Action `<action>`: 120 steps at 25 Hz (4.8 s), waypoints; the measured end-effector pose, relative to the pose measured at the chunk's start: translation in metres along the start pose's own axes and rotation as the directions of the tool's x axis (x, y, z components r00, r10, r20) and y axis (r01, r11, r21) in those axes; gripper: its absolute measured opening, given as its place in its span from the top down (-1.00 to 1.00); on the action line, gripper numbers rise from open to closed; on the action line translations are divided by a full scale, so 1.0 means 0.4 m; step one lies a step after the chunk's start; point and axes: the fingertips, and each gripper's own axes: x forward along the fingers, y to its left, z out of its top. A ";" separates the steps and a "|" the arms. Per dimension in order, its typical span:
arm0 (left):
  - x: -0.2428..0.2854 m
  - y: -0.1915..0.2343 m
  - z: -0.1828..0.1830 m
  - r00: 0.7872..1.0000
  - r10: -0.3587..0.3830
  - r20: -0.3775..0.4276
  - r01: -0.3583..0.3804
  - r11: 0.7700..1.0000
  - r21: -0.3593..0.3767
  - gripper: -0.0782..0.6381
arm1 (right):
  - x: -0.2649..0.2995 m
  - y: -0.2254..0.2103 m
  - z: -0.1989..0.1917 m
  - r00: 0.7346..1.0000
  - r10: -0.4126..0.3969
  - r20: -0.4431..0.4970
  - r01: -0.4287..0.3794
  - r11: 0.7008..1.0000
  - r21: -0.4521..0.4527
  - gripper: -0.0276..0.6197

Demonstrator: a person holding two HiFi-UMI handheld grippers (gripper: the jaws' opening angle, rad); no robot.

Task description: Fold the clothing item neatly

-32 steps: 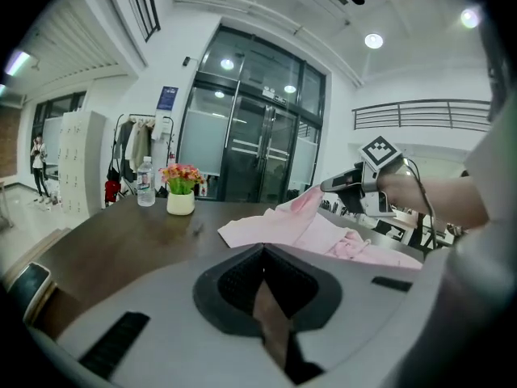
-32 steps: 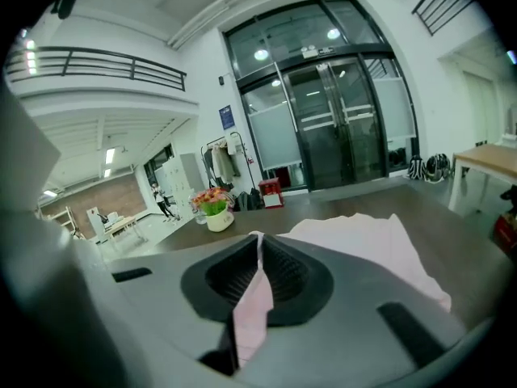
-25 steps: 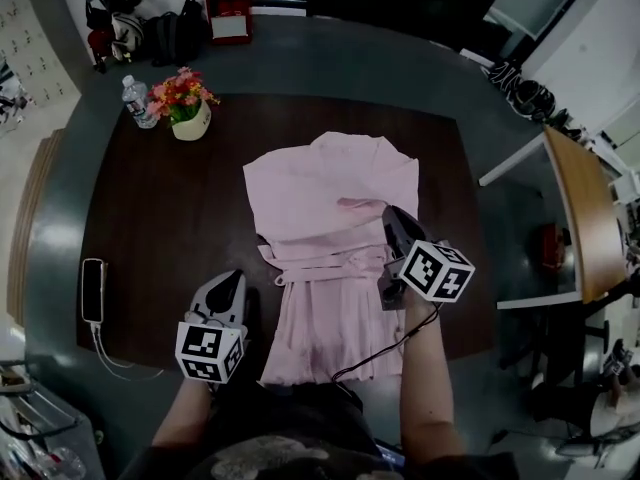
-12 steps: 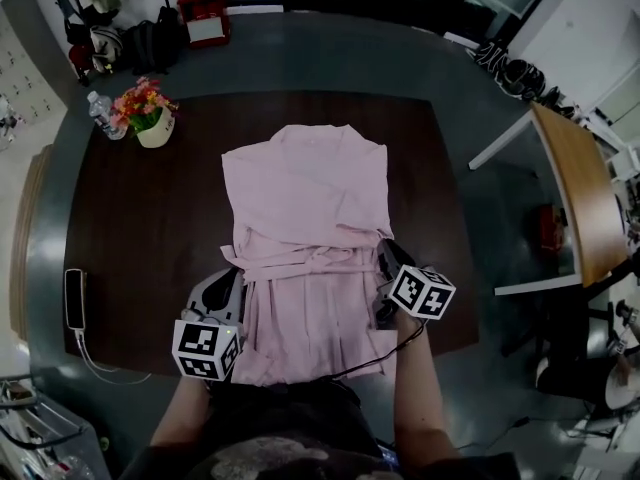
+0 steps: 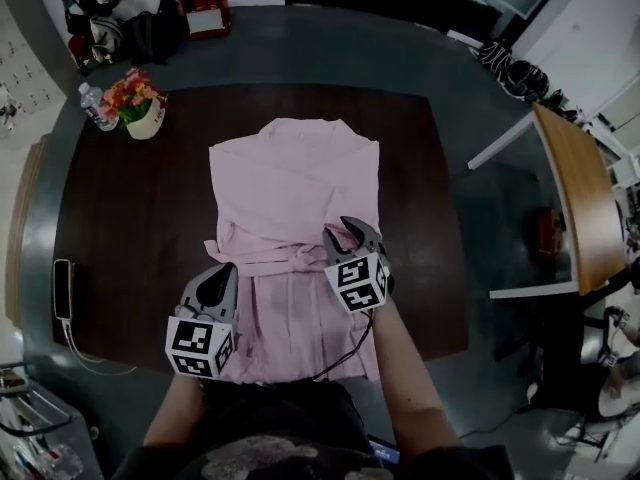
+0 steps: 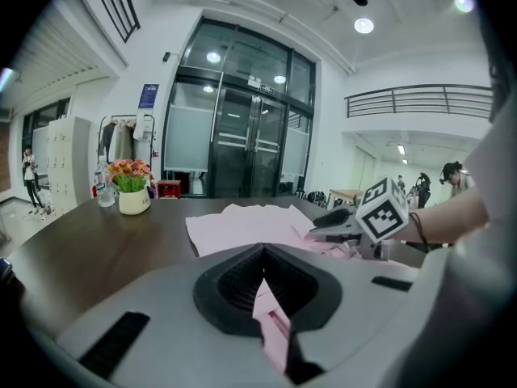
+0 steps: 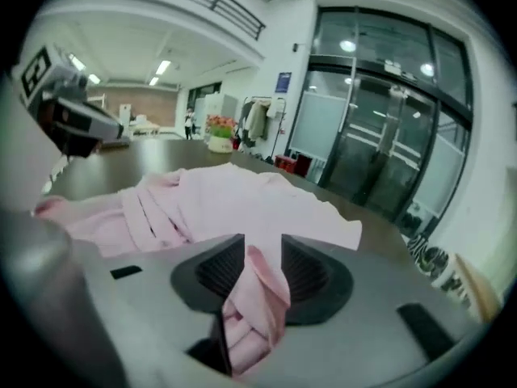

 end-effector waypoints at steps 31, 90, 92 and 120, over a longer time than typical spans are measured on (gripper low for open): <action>-0.157 0.047 -0.147 0.999 0.040 -0.036 -0.041 0.999 -0.031 0.75 | 0.030 -0.196 -0.061 0.981 -0.183 -0.064 0.194 0.919 0.344 0.76; -0.205 -0.059 -1.074 0.983 -0.017 -0.184 0.055 0.977 0.205 -0.31 | -0.431 0.339 -1.176 1.000 0.008 -0.015 0.000 0.895 0.446 0.28; -0.177 -0.080 -1.100 0.978 -0.045 -0.204 0.095 0.967 0.237 -0.31 | -0.404 0.334 -1.201 1.000 0.009 -0.030 0.005 0.899 0.439 0.28; -0.459 -0.220 -1.099 0.958 -0.189 -0.214 0.221 0.965 0.138 0.69 | -0.541 0.410 -1.193 0.995 -0.093 -0.042 0.101 0.824 0.558 0.92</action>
